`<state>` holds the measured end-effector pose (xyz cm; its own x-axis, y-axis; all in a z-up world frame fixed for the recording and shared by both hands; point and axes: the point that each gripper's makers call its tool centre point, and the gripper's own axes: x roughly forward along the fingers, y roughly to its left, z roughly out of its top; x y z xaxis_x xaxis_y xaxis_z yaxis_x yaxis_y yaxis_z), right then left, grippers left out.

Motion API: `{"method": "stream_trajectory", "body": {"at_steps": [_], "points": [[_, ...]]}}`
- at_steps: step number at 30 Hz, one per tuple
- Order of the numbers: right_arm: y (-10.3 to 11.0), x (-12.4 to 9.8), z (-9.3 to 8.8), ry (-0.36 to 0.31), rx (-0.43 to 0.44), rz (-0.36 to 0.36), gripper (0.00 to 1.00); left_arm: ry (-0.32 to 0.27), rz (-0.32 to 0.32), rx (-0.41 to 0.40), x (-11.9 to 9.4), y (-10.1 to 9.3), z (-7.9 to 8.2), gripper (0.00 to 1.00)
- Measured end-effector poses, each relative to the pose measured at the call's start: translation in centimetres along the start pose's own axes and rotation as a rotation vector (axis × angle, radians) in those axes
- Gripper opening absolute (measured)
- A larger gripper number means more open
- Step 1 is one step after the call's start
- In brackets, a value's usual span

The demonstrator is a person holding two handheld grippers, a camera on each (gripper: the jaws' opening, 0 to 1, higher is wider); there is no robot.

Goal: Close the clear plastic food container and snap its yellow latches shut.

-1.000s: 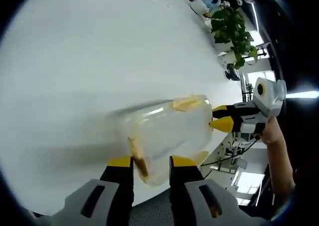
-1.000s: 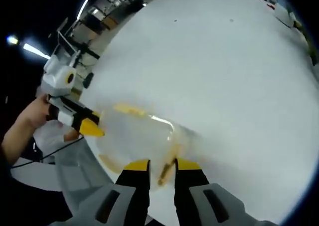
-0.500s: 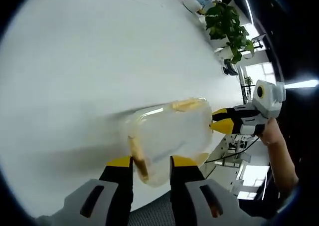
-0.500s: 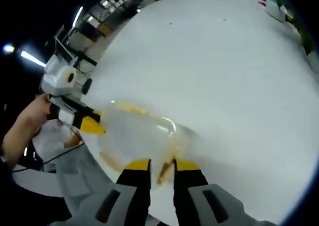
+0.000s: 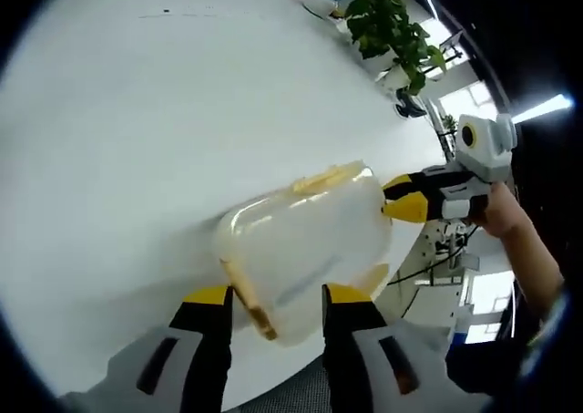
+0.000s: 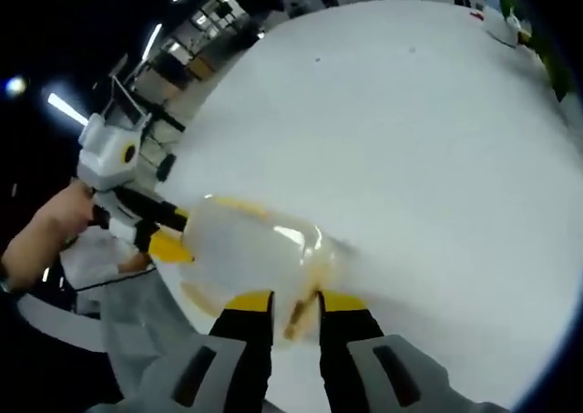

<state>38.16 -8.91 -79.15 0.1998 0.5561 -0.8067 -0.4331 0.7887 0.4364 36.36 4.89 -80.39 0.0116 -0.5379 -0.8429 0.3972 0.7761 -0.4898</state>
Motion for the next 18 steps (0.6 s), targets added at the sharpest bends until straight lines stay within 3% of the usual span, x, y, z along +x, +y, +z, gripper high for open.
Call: {"method": "stream_trajectory", "body": {"at_steps": [6,9,11,18], "points": [[0.2,0.0,0.2,0.028,-0.148,-0.036,0.17,-0.002,0.032,0.07,-0.5,0.2,-0.4,0.41],[0.1,-0.2,0.8,0.03,-0.275,-0.075,0.15,-0.01,0.071,0.108,-0.8,0.9,-0.3,0.46],[0.3,-0.2,0.7,0.044,-0.278,-0.073,0.16,-0.019,0.101,0.177,-1.0,1.2,0.1,0.49],[0.4,-0.5,1.2,0.038,-0.352,-0.082,0.21,0.001,0.133,0.286,-1.5,0.9,-0.1,0.48]]}}
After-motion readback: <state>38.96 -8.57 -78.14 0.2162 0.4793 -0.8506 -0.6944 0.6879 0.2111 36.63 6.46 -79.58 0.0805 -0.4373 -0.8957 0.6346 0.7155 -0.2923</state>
